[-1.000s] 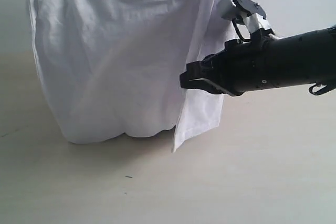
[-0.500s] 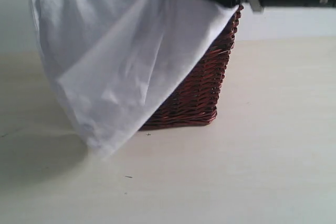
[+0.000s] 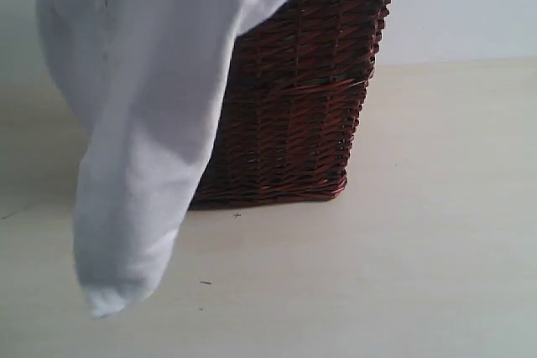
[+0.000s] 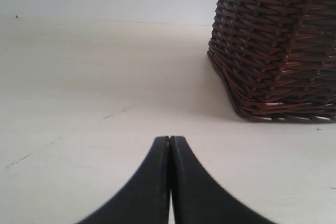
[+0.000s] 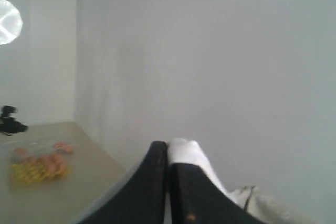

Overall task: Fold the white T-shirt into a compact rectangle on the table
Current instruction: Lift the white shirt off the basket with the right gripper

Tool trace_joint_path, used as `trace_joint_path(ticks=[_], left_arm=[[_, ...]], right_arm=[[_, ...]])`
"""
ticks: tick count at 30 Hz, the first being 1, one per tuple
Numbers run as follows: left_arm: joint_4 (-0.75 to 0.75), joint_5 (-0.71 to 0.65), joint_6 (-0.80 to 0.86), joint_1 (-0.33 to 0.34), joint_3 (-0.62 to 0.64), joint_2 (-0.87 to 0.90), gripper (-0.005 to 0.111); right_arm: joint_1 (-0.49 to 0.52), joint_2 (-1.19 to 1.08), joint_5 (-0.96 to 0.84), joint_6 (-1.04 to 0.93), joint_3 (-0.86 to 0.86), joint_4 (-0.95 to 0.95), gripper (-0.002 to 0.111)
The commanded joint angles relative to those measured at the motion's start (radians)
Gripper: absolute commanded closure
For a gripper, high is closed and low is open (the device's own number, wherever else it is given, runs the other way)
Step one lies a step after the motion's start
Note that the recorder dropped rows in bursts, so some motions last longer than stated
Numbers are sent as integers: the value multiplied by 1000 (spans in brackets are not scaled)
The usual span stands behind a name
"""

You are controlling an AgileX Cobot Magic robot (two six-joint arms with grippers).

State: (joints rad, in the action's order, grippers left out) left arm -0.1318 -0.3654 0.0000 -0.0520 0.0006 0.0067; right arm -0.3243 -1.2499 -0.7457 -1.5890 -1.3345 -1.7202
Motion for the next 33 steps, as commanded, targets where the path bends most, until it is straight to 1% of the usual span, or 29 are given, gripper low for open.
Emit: trace_joint_path(ticks=[1,5,14,24,28,33], left_arm=[[-4,5,5,-8,-1,-7,107],[-4,5,5,-8,-1,-7,107],[-4,5,5,-8,-1,-7,107],[-4,5,5,-8,-1,-7,107],[-4,5,5,-8,-1,-7,107],[-4,5,8,-8,-1,-7,107]], right_arm=[[5,8,186,-97,-134,-24,108],[5,7,283,-149,-234,-24,108],[5,2,294,-298,-424,-24,108],[7,2,484,-392,-557,-24,108],[41,4,494,-460,-645,-24,108],[114,4,553,-456,-737,-24,108]])
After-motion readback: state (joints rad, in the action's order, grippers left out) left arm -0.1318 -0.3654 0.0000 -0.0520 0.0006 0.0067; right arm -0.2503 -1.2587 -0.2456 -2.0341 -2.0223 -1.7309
